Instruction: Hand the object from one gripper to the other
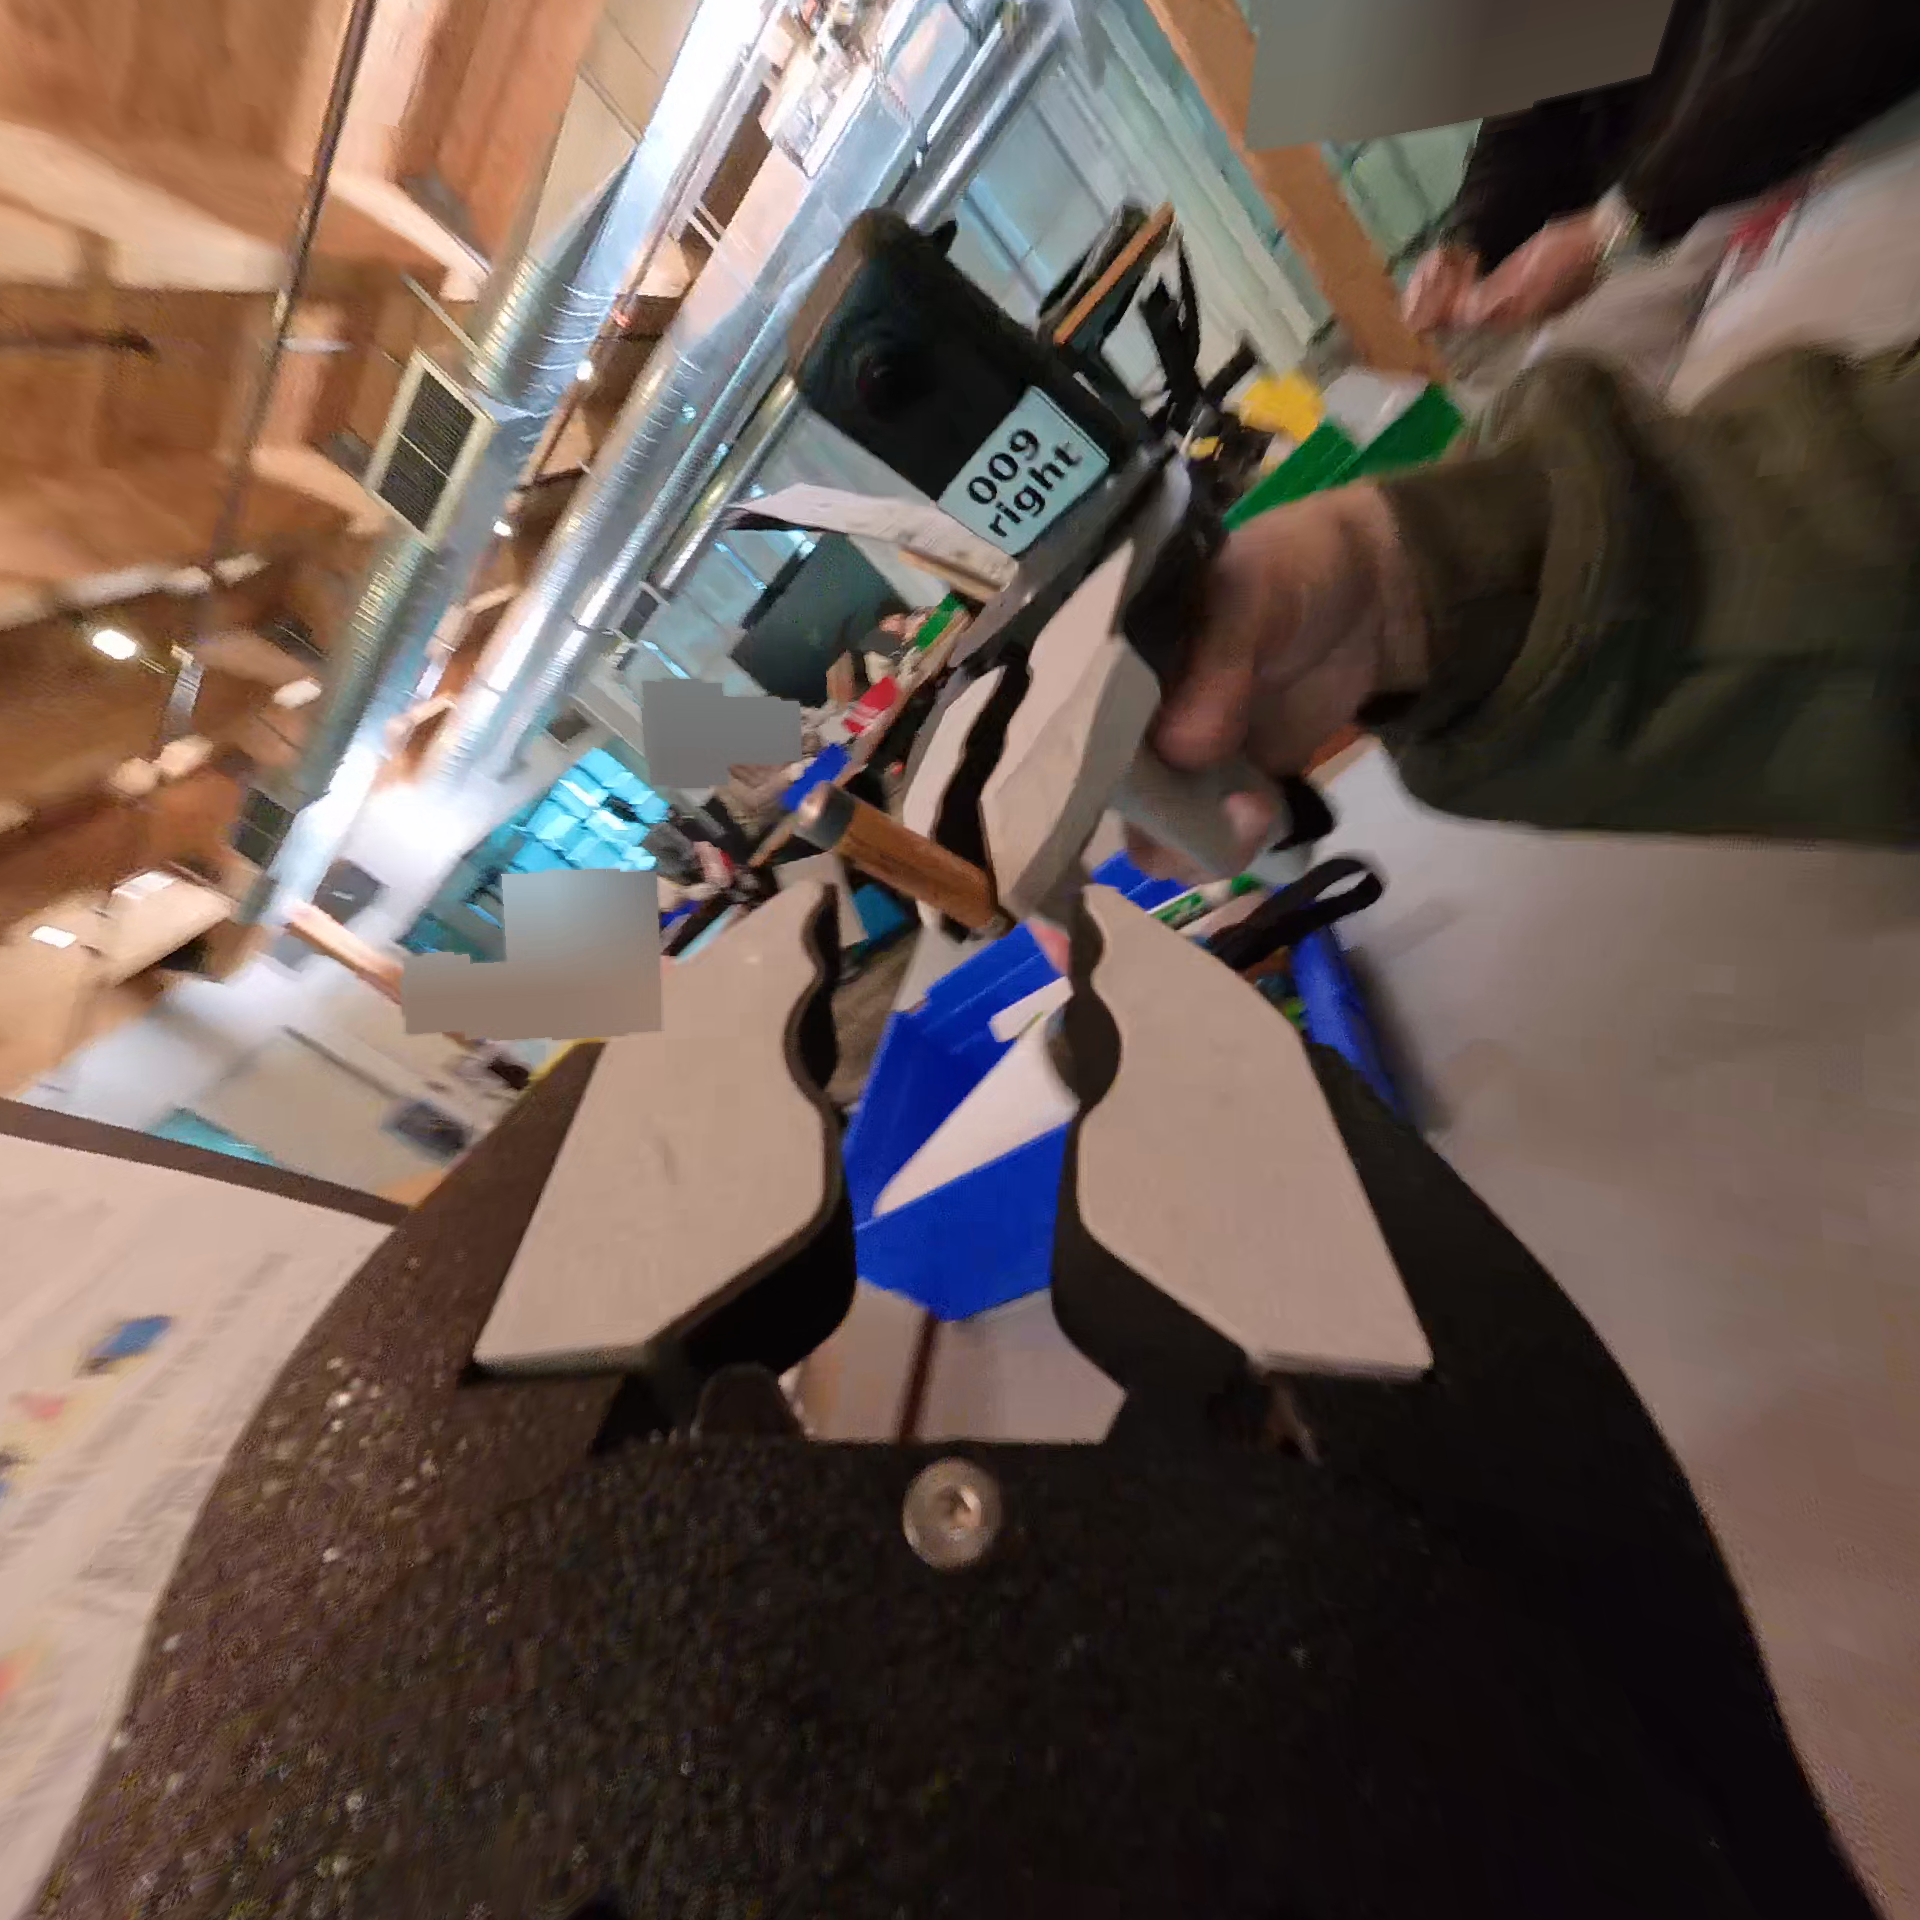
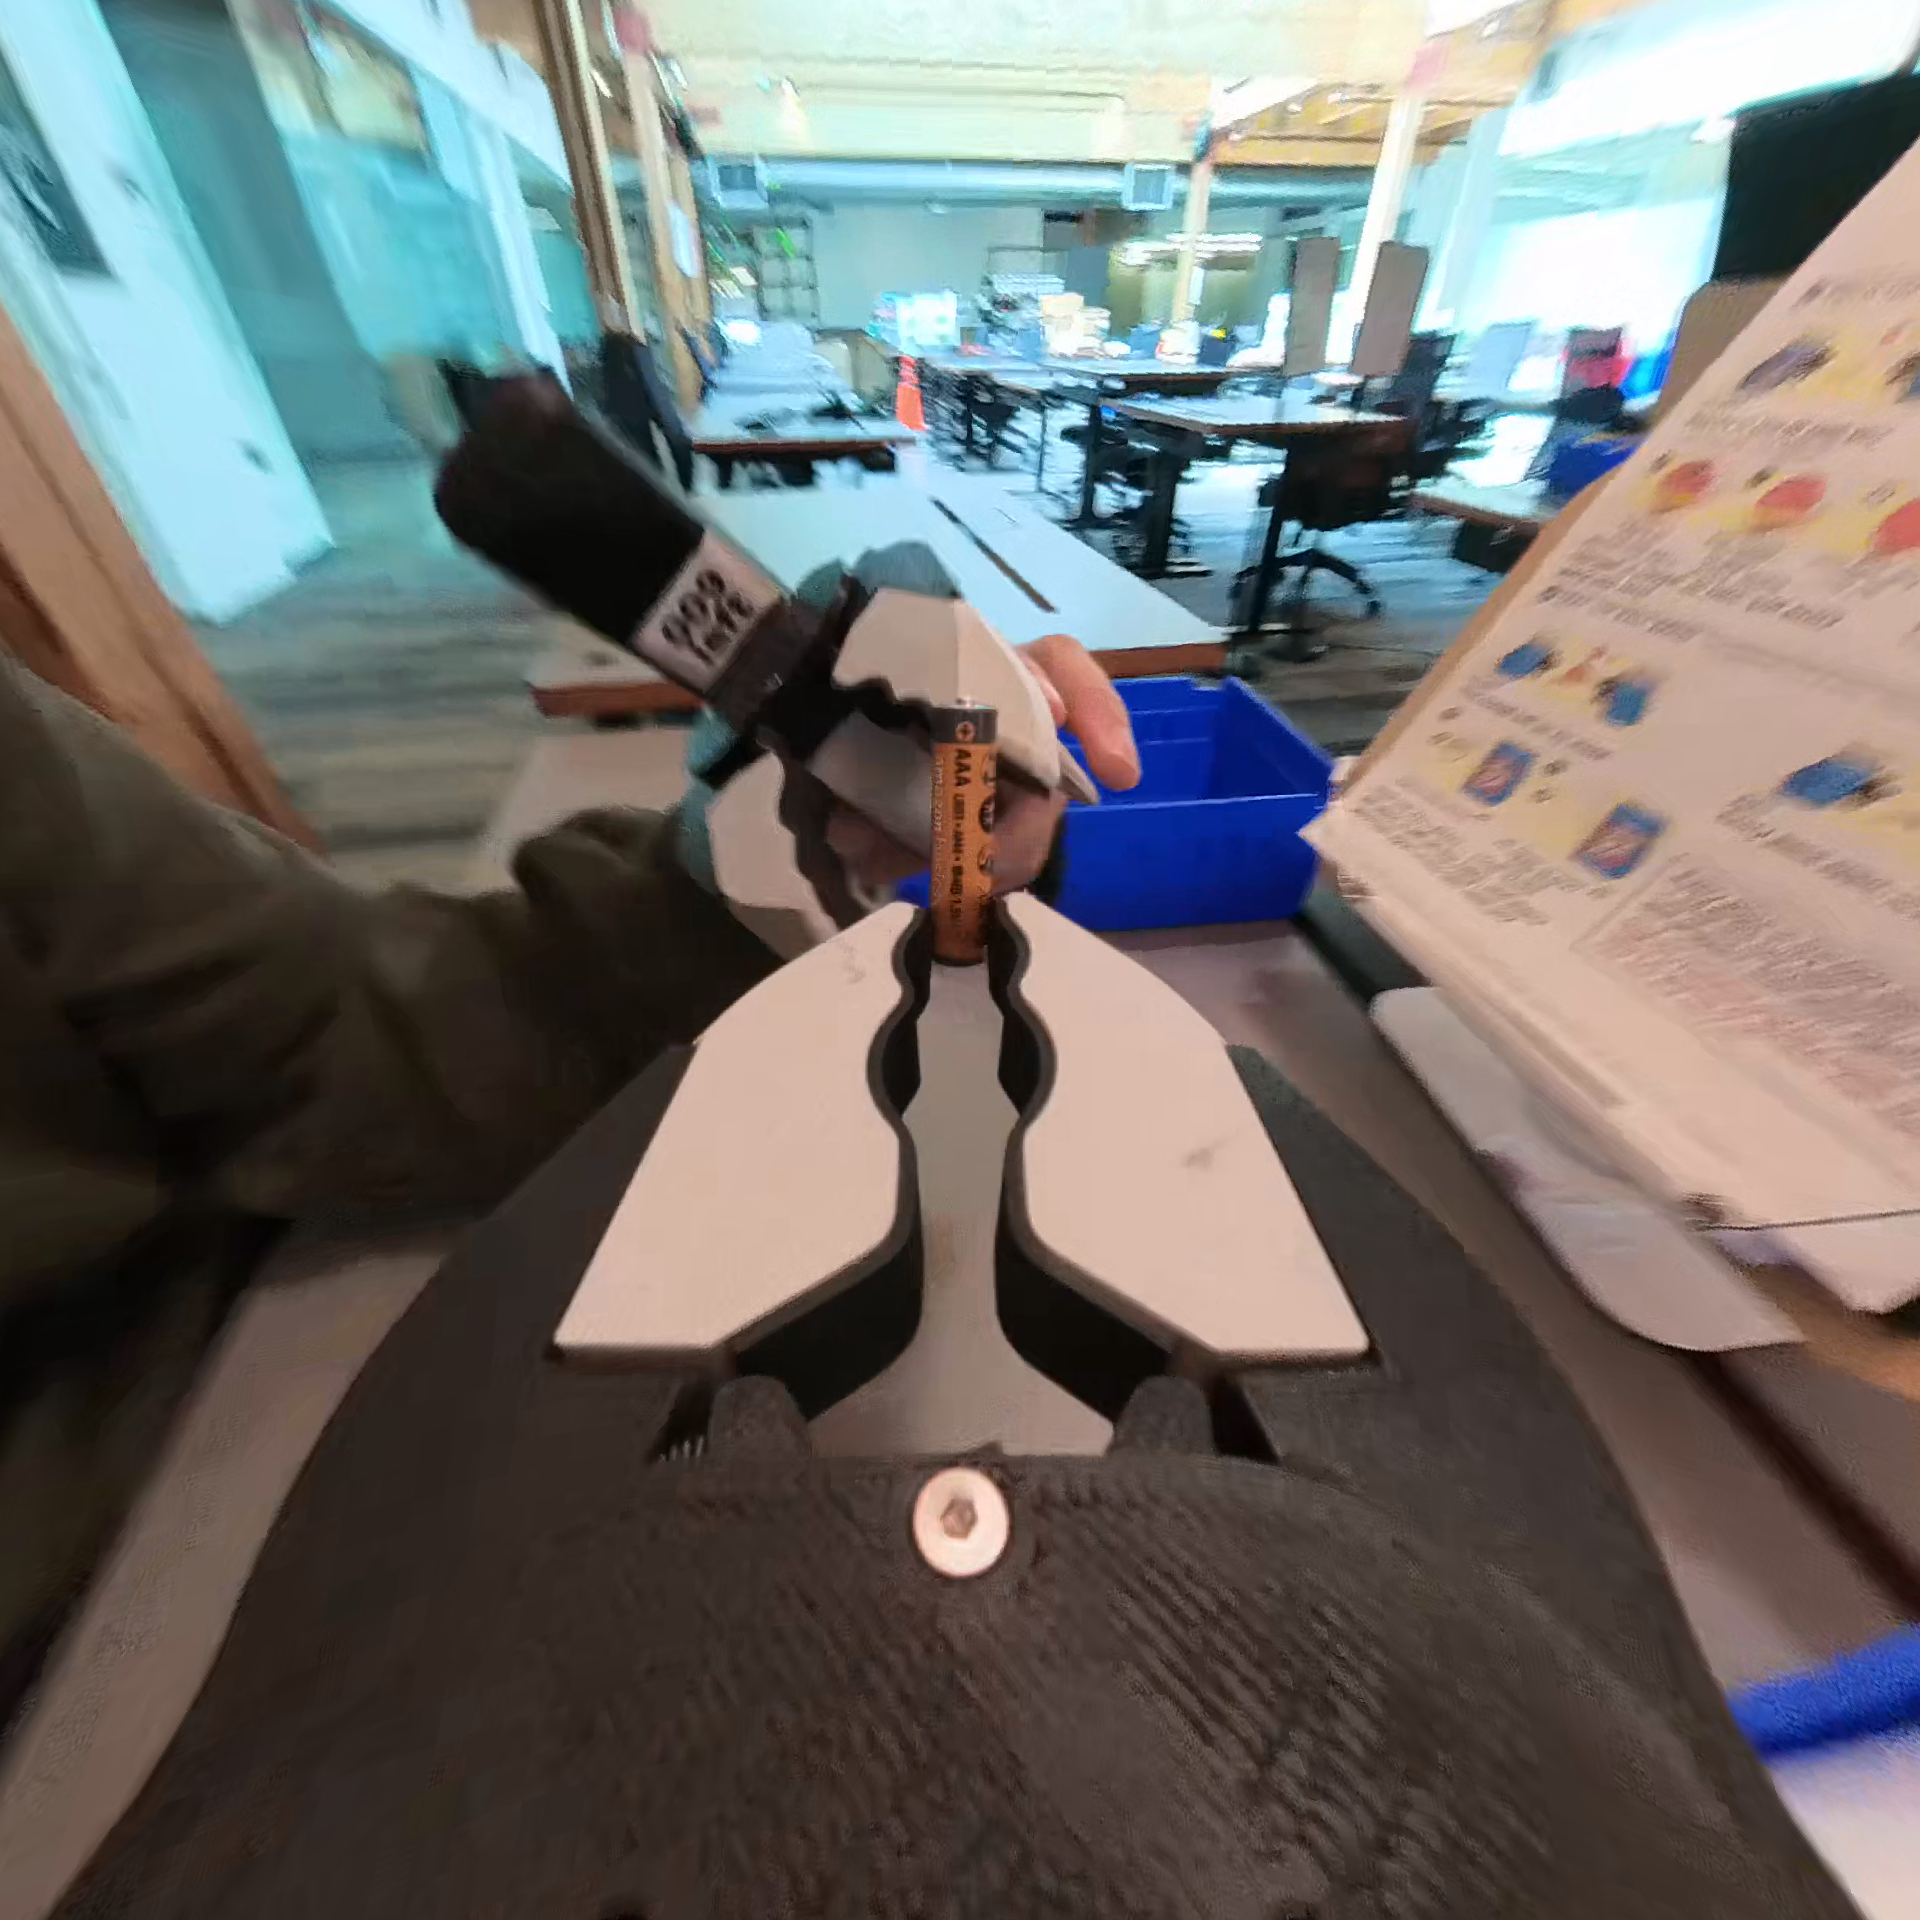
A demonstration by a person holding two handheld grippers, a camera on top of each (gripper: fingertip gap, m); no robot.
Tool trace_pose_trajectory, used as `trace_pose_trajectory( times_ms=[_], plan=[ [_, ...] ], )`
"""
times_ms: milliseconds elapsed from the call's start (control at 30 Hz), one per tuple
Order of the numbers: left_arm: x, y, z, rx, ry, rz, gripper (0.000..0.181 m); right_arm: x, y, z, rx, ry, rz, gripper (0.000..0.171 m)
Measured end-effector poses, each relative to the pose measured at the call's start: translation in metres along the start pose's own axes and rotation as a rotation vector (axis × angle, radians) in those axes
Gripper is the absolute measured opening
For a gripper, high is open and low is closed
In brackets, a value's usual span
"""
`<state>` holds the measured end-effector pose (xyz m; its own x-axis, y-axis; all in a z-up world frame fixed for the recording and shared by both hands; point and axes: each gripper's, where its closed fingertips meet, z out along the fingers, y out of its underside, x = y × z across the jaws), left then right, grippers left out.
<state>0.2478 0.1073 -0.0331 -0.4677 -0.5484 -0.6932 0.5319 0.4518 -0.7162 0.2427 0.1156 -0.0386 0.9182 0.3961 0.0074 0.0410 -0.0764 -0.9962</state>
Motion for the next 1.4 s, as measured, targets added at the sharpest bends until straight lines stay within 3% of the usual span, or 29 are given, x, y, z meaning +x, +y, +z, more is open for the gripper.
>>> trace_pose_trajectory(
  times_ms=[100,133,267,400,500,633,833,1067,1333,1400],
  plan=[
    [0.001,-0.016,-0.005,0.115,0.101,-0.345,0.068,0.008,0.002,-0.004,-0.061,0.121,-0.275,0.011],
    [-0.003,-0.021,-0.007,0.149,0.126,-0.477,0.069,0.011,-0.001,-0.005,-0.049,0.172,-0.391,0.011],
    [-0.015,-0.013,-0.006,0.14,0.188,-0.962,0.065,0.011,-0.014,-0.007,-0.012,0.297,-0.751,0.01],
    [-0.009,-0.014,-0.01,0.207,0.418,-1.341,0.055,0.006,-0.011,-0.006,-0.051,0.346,-1.082,0.01],
    [0.0,-0.006,-0.009,0.168,0.455,-1.334,0.06,0.007,-0.003,-0.003,-0.132,0.374,-1.245,0.01],
    [0.013,-0.008,-0.007,0.127,0.478,-1.215,0.07,0.002,-0.002,0.003,-0.115,0.348,-1.26,0.01],
    [0.018,-0.023,-0.015,0.213,0.57,-1.194,0.051,-0.014,-0.006,0.007,-0.049,0.282,-1.247,0.01],
    [0.024,-0.029,-0.021,0.262,0.675,-1.221,0.046,-0.021,-0.006,0.008,-0.026,0.245,-1.242,0.01],
    [0.015,-0.008,-0.008,0.166,0.478,-1.082,0.046,-0.001,-0.002,0.007,-0.089,0.335,-1.19,0.011],
    [0.009,0.004,-0.004,0.109,0.381,-1.056,0.046,-0.002,-0.004,0.005,-0.062,0.335,-1.168,0.021]
  ],
)
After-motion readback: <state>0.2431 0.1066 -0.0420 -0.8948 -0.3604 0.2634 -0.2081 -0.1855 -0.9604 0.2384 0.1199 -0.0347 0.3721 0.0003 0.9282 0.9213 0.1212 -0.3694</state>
